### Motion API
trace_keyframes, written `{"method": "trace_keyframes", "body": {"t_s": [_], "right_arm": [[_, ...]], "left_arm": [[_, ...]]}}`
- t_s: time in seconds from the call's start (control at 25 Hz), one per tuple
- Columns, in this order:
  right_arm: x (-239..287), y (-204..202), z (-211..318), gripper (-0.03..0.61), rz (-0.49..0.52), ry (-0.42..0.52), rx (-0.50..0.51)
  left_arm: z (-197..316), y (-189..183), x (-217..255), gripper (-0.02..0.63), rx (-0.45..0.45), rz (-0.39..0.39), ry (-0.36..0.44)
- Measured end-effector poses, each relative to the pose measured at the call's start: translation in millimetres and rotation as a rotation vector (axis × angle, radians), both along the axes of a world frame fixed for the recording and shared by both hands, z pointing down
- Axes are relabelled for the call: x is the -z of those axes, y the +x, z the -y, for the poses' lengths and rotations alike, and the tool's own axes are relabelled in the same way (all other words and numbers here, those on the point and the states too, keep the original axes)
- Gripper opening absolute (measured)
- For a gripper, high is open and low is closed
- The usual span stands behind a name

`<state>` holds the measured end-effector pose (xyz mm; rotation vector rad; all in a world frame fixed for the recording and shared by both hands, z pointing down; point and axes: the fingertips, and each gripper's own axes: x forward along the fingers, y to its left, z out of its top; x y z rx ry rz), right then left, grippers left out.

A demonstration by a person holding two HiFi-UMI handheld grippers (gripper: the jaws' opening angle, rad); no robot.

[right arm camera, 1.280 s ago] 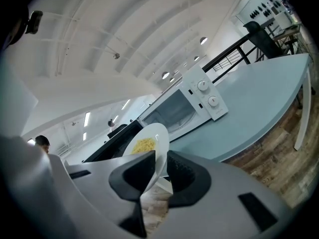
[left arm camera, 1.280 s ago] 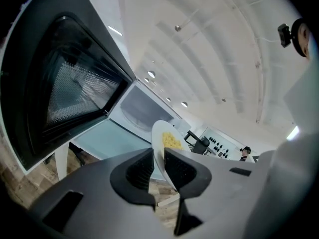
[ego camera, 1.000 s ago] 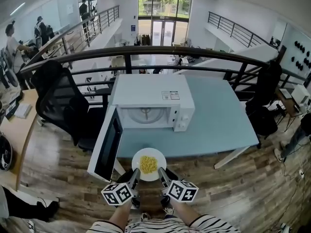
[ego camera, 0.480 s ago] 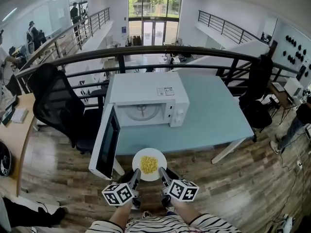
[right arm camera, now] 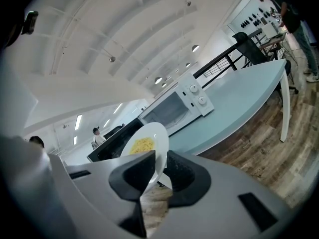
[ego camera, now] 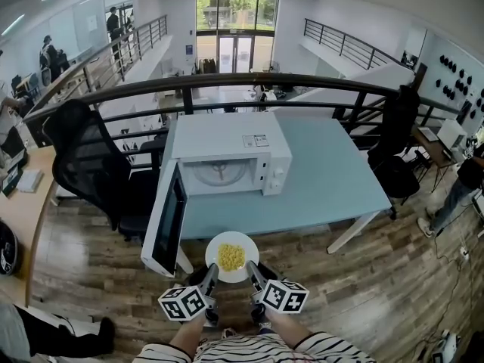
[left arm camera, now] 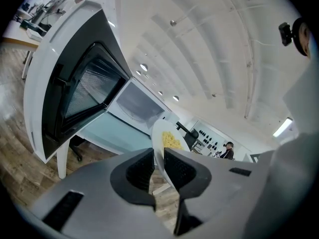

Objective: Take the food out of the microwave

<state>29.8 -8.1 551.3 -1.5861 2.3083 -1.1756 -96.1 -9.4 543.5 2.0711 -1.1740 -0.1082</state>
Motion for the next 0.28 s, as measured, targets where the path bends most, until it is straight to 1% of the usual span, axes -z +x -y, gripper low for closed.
{"method": "trace_keyframes", "body": {"t_s": [0.28], "right_arm": [[0.2,-2.8,-8.3,0.083,0.000,0.004,-0.007]], "left_arm": [[-7.5,-3.2,-1.4,0.077,-0.004,-0.002,0.002]]}}
